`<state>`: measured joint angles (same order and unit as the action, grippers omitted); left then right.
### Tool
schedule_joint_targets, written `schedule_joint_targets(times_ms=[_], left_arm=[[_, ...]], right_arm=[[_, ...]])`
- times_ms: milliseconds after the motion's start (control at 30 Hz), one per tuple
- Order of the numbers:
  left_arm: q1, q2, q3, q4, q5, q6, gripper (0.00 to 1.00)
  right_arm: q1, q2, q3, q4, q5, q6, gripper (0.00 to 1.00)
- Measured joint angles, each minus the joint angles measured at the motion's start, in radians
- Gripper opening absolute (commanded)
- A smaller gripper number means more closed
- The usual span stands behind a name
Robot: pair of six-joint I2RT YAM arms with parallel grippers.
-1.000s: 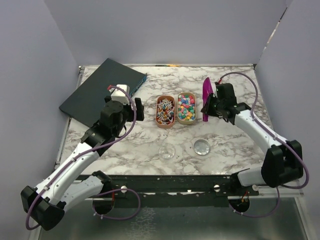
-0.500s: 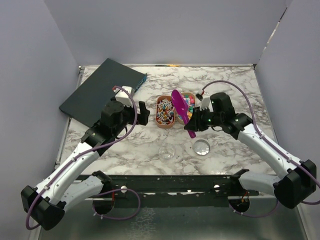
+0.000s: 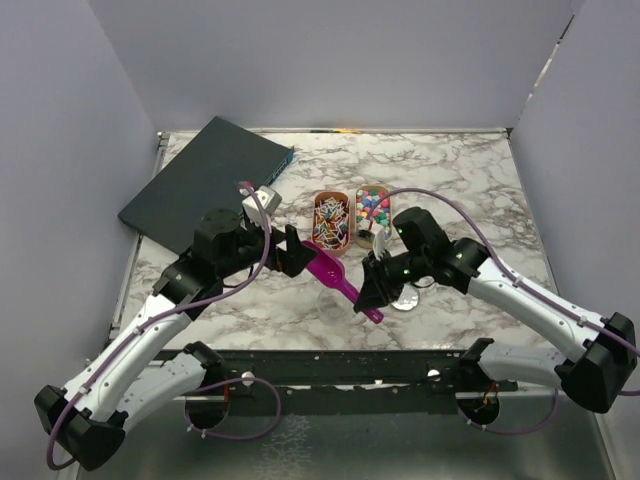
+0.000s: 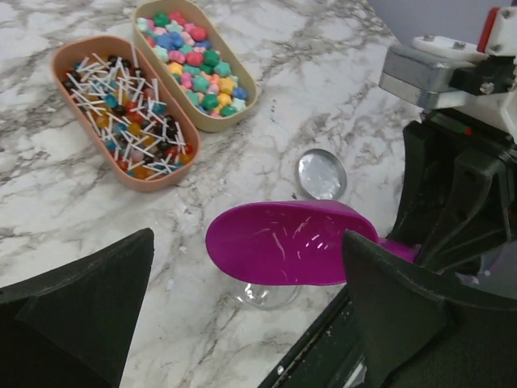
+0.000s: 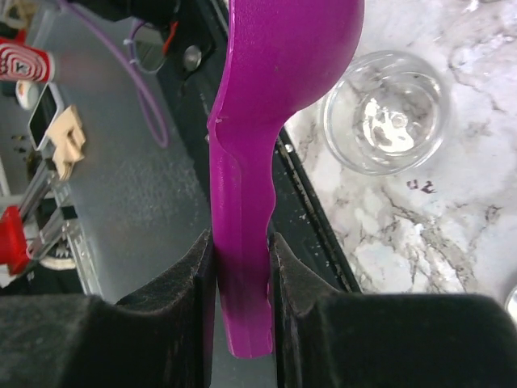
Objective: Pack the candies
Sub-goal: Pick up the spatula from the center of the board.
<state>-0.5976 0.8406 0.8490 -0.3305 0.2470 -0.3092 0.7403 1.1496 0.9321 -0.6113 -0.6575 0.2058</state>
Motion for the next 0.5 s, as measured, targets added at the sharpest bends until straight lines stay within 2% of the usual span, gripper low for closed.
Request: schedule_joint_targets(times_ms=[233, 500], left_arm=[[0.000, -0.005, -0.029, -0.014, 0.156, -0.005, 0.98], [0.000, -0.063, -0.043, -0.039, 0.284, -0.024, 0.91]], right_arm=[[0.006, -0.021, 0.039, -0.057, -0.097, -0.036, 0.02], [0.019, -0.077, 0.062, -0.096, -0.178, -0.046, 0.02]])
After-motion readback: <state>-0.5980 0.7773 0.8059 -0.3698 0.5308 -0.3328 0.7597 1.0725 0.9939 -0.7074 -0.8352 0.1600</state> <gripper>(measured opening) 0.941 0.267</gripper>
